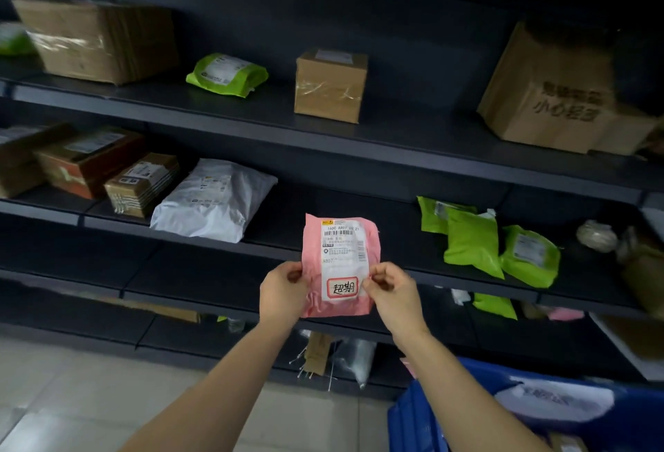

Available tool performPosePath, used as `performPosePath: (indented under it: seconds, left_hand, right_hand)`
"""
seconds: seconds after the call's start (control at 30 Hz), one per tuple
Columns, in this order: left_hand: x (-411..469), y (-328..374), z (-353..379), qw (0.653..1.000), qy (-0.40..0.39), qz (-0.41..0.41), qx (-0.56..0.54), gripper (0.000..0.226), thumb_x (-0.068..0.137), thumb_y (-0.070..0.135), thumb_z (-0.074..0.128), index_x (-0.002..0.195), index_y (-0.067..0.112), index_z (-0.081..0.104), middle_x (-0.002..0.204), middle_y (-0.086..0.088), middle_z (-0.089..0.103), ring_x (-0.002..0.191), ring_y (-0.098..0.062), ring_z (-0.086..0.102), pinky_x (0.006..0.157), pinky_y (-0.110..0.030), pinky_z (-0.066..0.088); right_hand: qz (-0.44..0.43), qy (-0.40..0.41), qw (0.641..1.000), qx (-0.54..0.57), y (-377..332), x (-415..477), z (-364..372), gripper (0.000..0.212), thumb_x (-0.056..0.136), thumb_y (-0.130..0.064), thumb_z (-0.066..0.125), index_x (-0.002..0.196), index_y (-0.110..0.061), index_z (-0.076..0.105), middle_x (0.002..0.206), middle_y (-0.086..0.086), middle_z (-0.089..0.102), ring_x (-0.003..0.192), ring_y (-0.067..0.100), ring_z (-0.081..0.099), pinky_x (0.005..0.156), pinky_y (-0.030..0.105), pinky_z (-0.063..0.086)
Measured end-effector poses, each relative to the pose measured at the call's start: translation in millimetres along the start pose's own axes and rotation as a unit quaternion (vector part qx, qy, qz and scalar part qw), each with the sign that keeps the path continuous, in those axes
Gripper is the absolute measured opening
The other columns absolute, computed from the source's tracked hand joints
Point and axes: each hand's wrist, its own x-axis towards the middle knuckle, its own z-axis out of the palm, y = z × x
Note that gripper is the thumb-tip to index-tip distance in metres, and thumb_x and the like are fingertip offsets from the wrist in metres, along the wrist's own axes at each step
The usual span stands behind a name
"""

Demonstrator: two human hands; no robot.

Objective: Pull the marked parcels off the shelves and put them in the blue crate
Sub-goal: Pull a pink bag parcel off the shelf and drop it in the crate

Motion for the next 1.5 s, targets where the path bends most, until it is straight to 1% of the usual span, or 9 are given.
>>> performPosePath:
  seconds: [0.2,0.43,0.53,0.7,0.8,0.93,1.13,1.3,1.5]
  left_hand:
    - [-78.8,-11.1,7.9,0.999,-0.037,0.008,-0.011,0.008,0.089,0.013,0.063,0.094,0.016,0.069,0.088,0.005,0.07,0.084,-0.011,0.066,0.078,-0.032,0.056]
    - [-170.1,-9.8,40.8,0.998,-0.066,0.021,-0.004,0.006,0.086,0.008,0.064,0.086,0.012,0.069,0.082,0.003,0.069,0.077,-0.013,0.064,0.07,-0.027,0.051]
    - [-206.1,-9.1,65.0,0.997,-0.076,0.024,0.002,0.006,0.086,0.01,0.064,0.085,0.014,0.068,0.08,0.007,0.068,0.076,-0.011,0.063,0.071,-0.027,0.051]
    - [-275.2,-14.1,121.2,0.997,-0.08,0.011,-0.009,0.013,0.086,0.006,0.064,0.079,0.017,0.065,0.079,0.005,0.067,0.078,-0.013,0.064,0.073,-0.029,0.052]
    - [-318.1,-17.9,157.6,0.997,-0.08,-0.001,-0.013,0.013,0.087,0.006,0.064,0.079,0.016,0.066,0.078,0.005,0.067,0.075,-0.012,0.063,0.07,-0.027,0.05]
    - [-360.0,-32.3,205.5,0.995,-0.092,-0.023,0.002,0.009,0.086,0.008,0.065,0.08,0.013,0.068,0.08,0.002,0.069,0.076,-0.016,0.064,0.07,-0.031,0.053]
    - [-386.2,-55.3,261.8,0.987,-0.143,-0.061,0.037,0.008,0.087,0.012,0.065,0.079,0.014,0.066,0.08,0.002,0.07,0.077,-0.018,0.064,0.068,-0.028,0.049]
    - [-386.8,-77.2,309.2,0.978,-0.171,-0.073,0.092,0.02,0.088,0.005,0.058,0.074,0.019,0.061,0.074,0.008,0.064,0.07,-0.011,0.058,0.055,-0.019,0.04]
    - [-378.3,-116.1,360.7,0.961,-0.196,-0.123,0.15,0.018,0.088,0.004,0.056,0.081,0.019,0.062,0.08,0.005,0.062,0.071,-0.01,0.057,0.054,-0.016,0.037]
  right_hand:
    - [0.016,0.043,0.999,0.001,20.8,-79.8,-40.0,0.023,0.084,0.005,0.063,0.075,-0.017,0.063,0.077,-0.005,0.065,0.073,0.007,0.058,0.07,0.021,0.05]
    - [0.03,0.072,0.997,-0.016,44.8,-156.4,-109.0,0.022,0.084,0.005,0.063,0.077,-0.016,0.063,0.079,-0.003,0.066,0.073,0.006,0.059,0.066,0.012,0.048]
    - [0.035,0.077,0.996,-0.027,60.2,-180.0,-145.8,0.019,0.085,0.002,0.064,0.08,-0.016,0.063,0.083,-0.001,0.068,0.079,0.01,0.062,0.073,0.023,0.052]
    - [0.045,0.074,0.996,-0.037,90.2,-221.4,-215.3,0.022,0.085,0.003,0.063,0.078,-0.018,0.062,0.082,-0.005,0.067,0.076,0.004,0.062,0.066,0.013,0.05]
    - [0.064,0.061,0.995,-0.047,112.4,-244.7,-259.7,0.022,0.085,0.003,0.063,0.078,-0.018,0.063,0.084,-0.003,0.068,0.08,0.009,0.062,0.073,0.021,0.053]
    - [0.101,0.042,0.991,-0.073,144.2,-267.1,-310.3,0.013,0.087,-0.004,0.064,0.086,-0.016,0.065,0.09,-0.006,0.068,0.085,0.005,0.064,0.072,0.017,0.05]
    - [0.152,0.024,0.985,-0.078,197.1,-275.5,-356.4,0.009,0.087,-0.001,0.063,0.088,-0.009,0.066,0.09,-0.001,0.069,0.086,0.011,0.065,0.079,0.025,0.055]
    - [0.209,0.013,0.972,-0.102,247.8,-261.4,-377.6,0.016,0.086,-0.002,0.064,0.08,-0.017,0.063,0.088,0.001,0.068,0.086,0.015,0.065,0.079,0.03,0.056]
    - [0.273,-0.014,0.956,-0.108,309.3,-240.9,-390.4,0.022,0.084,-0.001,0.064,0.074,-0.021,0.061,0.084,0.003,0.069,0.081,0.019,0.065,0.076,0.038,0.057]
